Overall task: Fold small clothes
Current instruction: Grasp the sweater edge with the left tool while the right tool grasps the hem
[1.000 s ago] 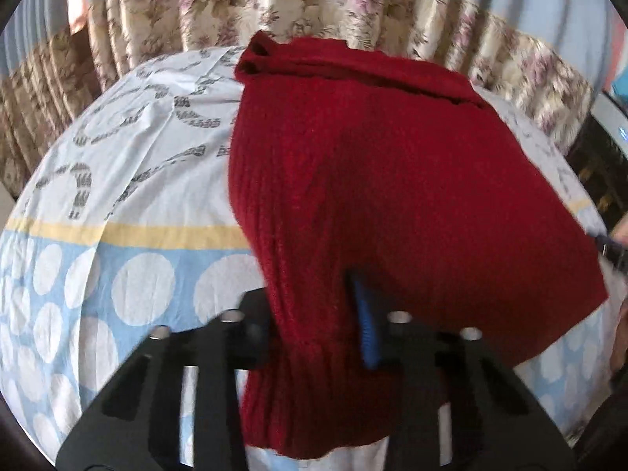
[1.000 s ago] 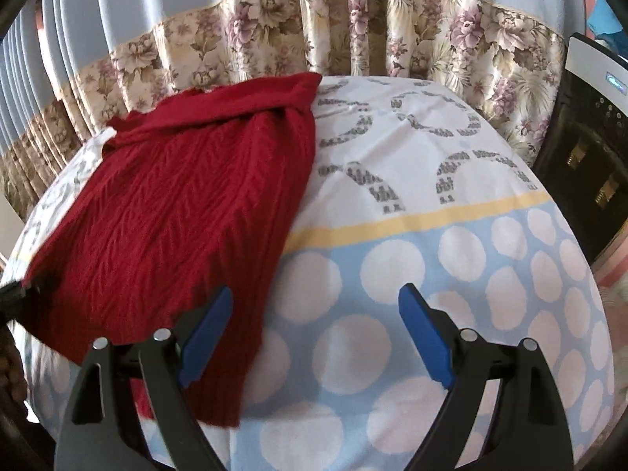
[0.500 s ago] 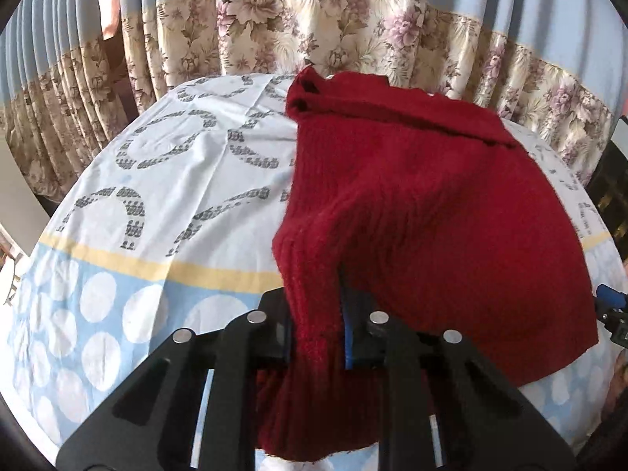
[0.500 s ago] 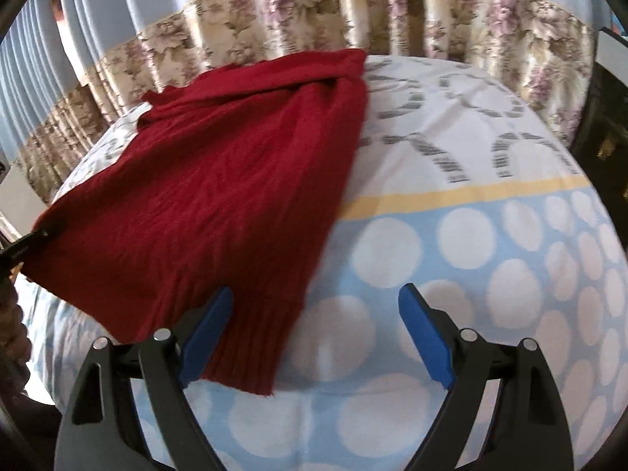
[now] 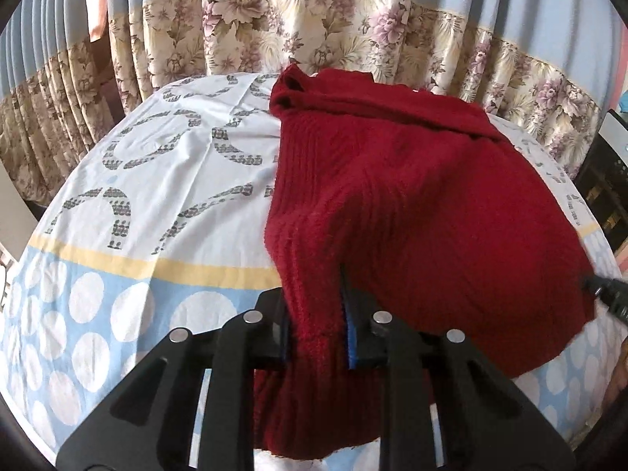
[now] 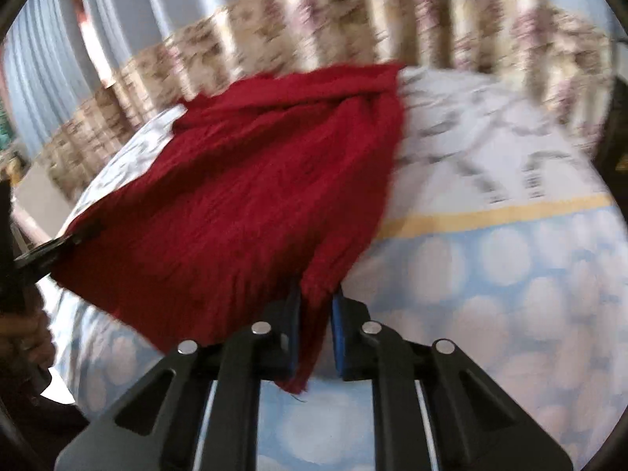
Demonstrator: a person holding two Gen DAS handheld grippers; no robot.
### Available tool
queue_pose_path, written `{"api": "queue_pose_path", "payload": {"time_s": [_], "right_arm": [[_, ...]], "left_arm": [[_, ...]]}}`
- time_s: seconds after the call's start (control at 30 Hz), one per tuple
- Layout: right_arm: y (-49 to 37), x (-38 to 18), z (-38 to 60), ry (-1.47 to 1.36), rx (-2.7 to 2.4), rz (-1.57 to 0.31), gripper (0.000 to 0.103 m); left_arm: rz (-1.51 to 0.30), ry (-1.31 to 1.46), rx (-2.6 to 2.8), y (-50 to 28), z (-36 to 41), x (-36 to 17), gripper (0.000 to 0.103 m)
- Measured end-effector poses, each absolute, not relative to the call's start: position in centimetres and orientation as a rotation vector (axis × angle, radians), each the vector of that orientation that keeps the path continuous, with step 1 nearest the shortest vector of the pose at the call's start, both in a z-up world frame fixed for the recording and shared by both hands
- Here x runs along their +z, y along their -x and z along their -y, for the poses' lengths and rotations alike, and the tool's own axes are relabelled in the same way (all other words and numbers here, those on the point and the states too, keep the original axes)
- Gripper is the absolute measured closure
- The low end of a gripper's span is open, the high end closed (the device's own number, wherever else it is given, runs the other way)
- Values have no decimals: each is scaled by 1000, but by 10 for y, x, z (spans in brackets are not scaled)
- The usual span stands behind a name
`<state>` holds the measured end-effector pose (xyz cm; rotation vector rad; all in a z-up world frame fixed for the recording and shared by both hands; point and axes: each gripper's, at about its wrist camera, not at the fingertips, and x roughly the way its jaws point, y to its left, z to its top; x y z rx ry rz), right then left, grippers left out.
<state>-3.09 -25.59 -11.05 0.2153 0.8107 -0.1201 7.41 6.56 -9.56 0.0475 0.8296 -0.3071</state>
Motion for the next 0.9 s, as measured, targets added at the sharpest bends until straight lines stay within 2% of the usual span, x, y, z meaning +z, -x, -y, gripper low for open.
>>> {"api": "queue_pose_path", "payload": {"time_s": [0.23,0.37,0.9], "right_arm": [[69,-83,309,-227,-275,-770,92],[67,-88,306,-225,-245,-791,92],[60,-86,295,-200,-225,-787,92]], "left_arm": [[-871,-106,-353,-58,-50,-101,81],[-897,-131,-345,-52,-46,-108,84],[-933,-194,-292,-56,-41,-109,84]]}}
